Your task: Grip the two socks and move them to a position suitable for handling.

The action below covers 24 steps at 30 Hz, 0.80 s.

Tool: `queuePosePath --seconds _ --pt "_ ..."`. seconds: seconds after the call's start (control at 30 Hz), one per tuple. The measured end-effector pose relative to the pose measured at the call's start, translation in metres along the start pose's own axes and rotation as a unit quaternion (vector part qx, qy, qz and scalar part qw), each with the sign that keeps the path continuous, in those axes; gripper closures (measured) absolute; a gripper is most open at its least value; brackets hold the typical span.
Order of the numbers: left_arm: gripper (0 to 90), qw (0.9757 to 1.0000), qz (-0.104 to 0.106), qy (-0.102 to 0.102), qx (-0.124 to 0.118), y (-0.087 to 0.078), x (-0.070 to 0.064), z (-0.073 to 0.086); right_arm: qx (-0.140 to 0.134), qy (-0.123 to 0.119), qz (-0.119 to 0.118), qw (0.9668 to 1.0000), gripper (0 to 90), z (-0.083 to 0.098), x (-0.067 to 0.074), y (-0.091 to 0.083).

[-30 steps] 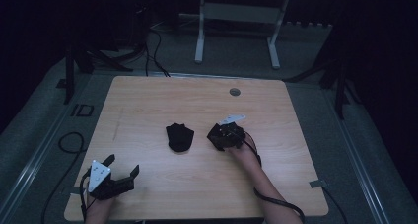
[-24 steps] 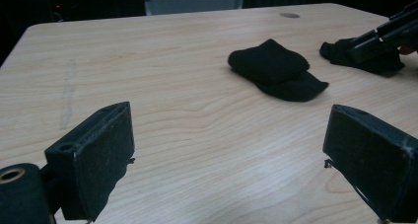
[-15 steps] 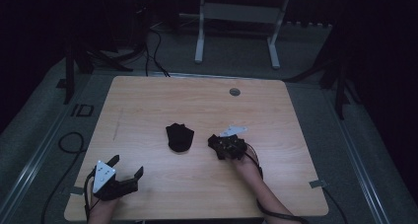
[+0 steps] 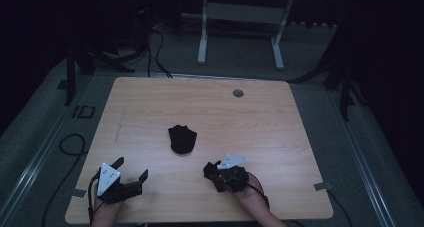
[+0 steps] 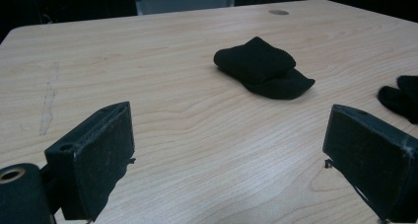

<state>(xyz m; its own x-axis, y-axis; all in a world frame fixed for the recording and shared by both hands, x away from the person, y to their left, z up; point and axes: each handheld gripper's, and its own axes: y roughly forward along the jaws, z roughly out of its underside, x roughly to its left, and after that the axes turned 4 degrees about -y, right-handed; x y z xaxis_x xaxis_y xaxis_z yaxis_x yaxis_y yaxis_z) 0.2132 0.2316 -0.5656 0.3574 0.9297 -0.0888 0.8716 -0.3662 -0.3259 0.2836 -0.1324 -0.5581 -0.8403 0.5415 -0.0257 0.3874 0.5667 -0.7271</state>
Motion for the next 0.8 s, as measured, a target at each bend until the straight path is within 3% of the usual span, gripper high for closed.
queuePosePath --seconds 0.07,0.13,0.2,0.27,0.37,0.47,0.53,0.63,0.7,0.8 --pt "5.8 1.0000 0.000 -0.002 0.000 0.000 0.000 0.000 0.004 0.017 -0.015 0.9997 56.7 -0.002 0.007 0.000" --pt "5.8 1.0000 0.001 -0.002 0.002 0.001 0.000 0.000 0.005 0.032 -0.018 0.9993 51.7 -0.005 0.015 0.000" --pt "5.8 1.0000 0.002 0.000 0.002 0.002 0.000 0.000 0.003 0.035 -0.031 0.9989 48.3 -0.007 0.021 0.004" --pt "5.8 1.0000 0.002 0.001 0.003 0.002 -0.001 0.000 -0.002 0.040 -0.029 0.9988 47.8 -0.010 0.026 0.007" --pt "5.8 1.0000 0.004 0.002 0.002 0.003 -0.001 -0.001 -0.011 0.065 -0.049 0.9966 44.3 -0.016 0.030 0.013" --pt "5.8 1.0000 0.007 0.003 0.003 0.003 -0.001 -0.001 -0.013 0.063 -0.060 0.9961 40.5 -0.024 0.038 0.020" --pt "5.8 0.9999 0.010 0.004 0.002 0.003 -0.002 -0.001 -0.019 0.049 -0.071 0.9961 40.4 -0.032 0.042 0.020" --pt "5.8 0.9999 0.013 0.006 0.003 0.003 -0.003 -0.001 -0.035 -0.022 -0.044 0.9982 43.9 -0.045 0.047 0.008" --pt "5.8 0.9998 0.017 0.007 0.002 0.003 -0.003 -0.001 -0.038 -0.079 -0.038 0.9954 49.0 -0.049 0.048 0.002" --pt "5.8 0.9997 0.020 0.011 0.002 0.003 -0.005 -0.001 -0.016 -0.142 -0.054 0.9882 49.9 -0.045 0.051 0.004"
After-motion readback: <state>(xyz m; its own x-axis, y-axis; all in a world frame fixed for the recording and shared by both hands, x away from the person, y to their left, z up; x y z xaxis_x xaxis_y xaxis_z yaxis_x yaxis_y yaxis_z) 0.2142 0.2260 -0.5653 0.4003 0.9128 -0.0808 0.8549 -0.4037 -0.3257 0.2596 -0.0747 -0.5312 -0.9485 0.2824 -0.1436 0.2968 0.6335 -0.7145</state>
